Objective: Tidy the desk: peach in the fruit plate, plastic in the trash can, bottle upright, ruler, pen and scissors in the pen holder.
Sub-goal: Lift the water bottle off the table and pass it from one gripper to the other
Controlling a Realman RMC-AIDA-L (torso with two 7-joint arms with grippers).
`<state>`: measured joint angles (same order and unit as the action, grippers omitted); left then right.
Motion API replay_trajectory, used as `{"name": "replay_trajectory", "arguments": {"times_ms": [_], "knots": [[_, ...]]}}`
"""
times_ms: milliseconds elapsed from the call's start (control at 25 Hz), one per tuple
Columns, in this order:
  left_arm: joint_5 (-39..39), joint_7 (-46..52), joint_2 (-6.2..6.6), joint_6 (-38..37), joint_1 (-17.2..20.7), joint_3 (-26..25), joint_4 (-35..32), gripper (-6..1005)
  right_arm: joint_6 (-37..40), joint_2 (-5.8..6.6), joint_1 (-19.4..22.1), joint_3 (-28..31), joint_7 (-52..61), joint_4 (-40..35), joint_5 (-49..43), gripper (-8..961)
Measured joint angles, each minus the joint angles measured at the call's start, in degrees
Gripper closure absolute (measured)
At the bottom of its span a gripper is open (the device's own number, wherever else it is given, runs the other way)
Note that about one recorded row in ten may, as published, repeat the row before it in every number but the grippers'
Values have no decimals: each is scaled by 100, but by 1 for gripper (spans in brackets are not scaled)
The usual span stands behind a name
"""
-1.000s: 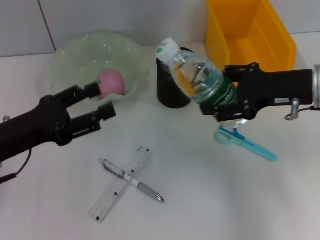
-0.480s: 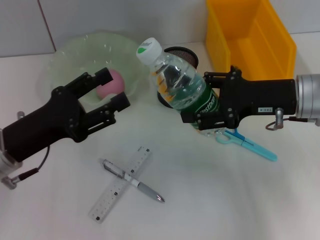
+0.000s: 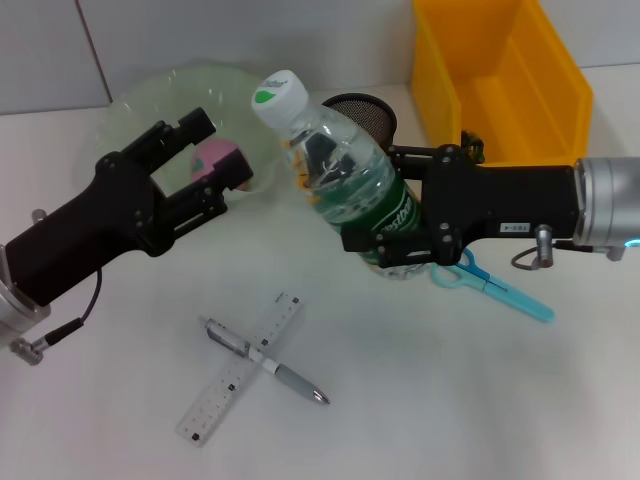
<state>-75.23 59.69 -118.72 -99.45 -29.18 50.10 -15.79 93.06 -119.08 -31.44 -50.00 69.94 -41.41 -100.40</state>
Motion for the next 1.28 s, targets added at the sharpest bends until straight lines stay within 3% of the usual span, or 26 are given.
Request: {"name": "replay_trajectory", "arguments": {"times_ms": [760,1280], "knots": [[153,-32,-4,-227,-19,-1,92,203,-252,-41,-666,20,-1499,1862,544,179],[242,-36,-11,-242,-18,12,128,204,-281,-49,-735,5,-1557,2045,544,179]]}}
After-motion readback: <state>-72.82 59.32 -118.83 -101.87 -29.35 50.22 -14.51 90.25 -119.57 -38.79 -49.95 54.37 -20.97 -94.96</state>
